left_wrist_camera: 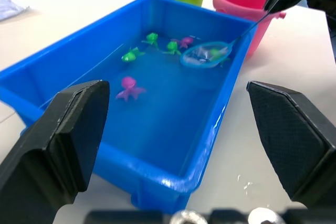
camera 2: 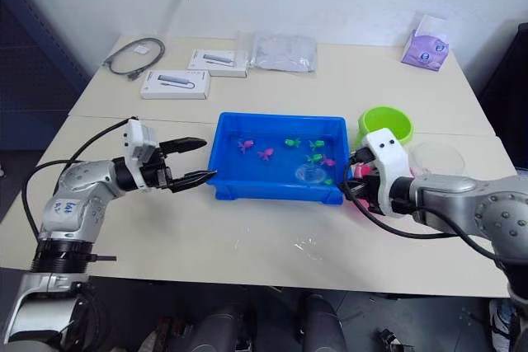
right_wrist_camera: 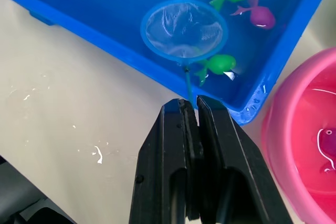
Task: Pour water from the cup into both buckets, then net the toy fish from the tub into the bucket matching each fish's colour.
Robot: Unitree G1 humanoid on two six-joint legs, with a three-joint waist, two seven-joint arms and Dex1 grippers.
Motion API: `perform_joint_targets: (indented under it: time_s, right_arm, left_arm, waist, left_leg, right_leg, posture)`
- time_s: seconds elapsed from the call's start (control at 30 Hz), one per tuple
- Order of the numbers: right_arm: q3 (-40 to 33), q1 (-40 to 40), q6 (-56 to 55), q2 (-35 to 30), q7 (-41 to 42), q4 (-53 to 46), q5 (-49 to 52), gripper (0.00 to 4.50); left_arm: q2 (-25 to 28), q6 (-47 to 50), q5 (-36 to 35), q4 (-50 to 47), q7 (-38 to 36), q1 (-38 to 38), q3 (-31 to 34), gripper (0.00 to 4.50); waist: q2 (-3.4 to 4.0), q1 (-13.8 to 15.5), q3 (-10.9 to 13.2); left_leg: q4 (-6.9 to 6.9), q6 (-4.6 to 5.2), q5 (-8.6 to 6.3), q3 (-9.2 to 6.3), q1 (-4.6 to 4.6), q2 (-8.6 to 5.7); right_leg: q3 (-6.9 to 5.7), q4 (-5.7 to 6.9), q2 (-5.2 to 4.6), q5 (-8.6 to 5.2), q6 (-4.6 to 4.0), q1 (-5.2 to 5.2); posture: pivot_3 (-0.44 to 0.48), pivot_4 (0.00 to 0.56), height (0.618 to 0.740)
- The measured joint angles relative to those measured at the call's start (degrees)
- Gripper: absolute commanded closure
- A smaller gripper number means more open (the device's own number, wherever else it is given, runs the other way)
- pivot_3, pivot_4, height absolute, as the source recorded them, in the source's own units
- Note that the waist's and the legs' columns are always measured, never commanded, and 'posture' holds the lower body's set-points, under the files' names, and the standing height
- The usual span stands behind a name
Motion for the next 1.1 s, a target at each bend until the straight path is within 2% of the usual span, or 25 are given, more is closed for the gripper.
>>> perform_joint_targets:
  time_s: [0.2,0.5,0.7,1.1]
  right_arm:
    - [1.8,-4.4,5.7,-0.1,-3.0,3.2,-0.3,4.5]
    - [3.2,-11.5,12.5,1.7,-3.3,7.3,-2.2,4.5]
    - [4.9,-15.4,15.7,4.5,-1.9,7.2,-9.4,4.5]
    - [6.0,-16.0,18.4,11.4,3.7,5.1,-21.8,4.5]
  left_arm:
    - [-1.2,-0.6,0.2,0.0,0.7,0.1,-0.2,0.01]
    - [-2.4,-2.1,0.2,0.0,2.3,0.8,-0.2,0.01]
    - [-3.3,-2.8,0.2,0.0,3.1,1.5,-0.2,0.01]
    - [-3.2,-2.8,0.2,-0.2,3.7,1.8,-0.1,0.01]
  waist:
    - [0.0,0.0,0.0]
    - [0.0,0.0,0.0]
    - [0.0,0.0,0.0]
    - [0.0,-0.1,0.0]
  left_leg:
    - [0.0,0.01,0.01,0.0,-0.03,0.0]
    - [0.0,0.03,0.02,-0.02,-0.06,0.0]
    - [-0.02,0.03,0.02,-0.01,-0.08,0.0]
    - [-0.02,0.04,0.02,-0.04,-0.11,-0.02]
  right_leg:
    - [-0.01,-0.04,0.01,0.01,0.02,0.0]
    - [-0.02,-0.1,0.0,0.03,0.05,0.0]
    - [-0.02,-0.1,0.0,0.04,0.06,-0.01]
    - [-0.06,-0.14,0.02,0.06,0.1,-0.01]
  posture:
    - [0.0,0.15,0.74]
    - [0.0,0.15,0.74]
    - [0.0,0.15,0.74]
    - [0.0,0.15,0.74]
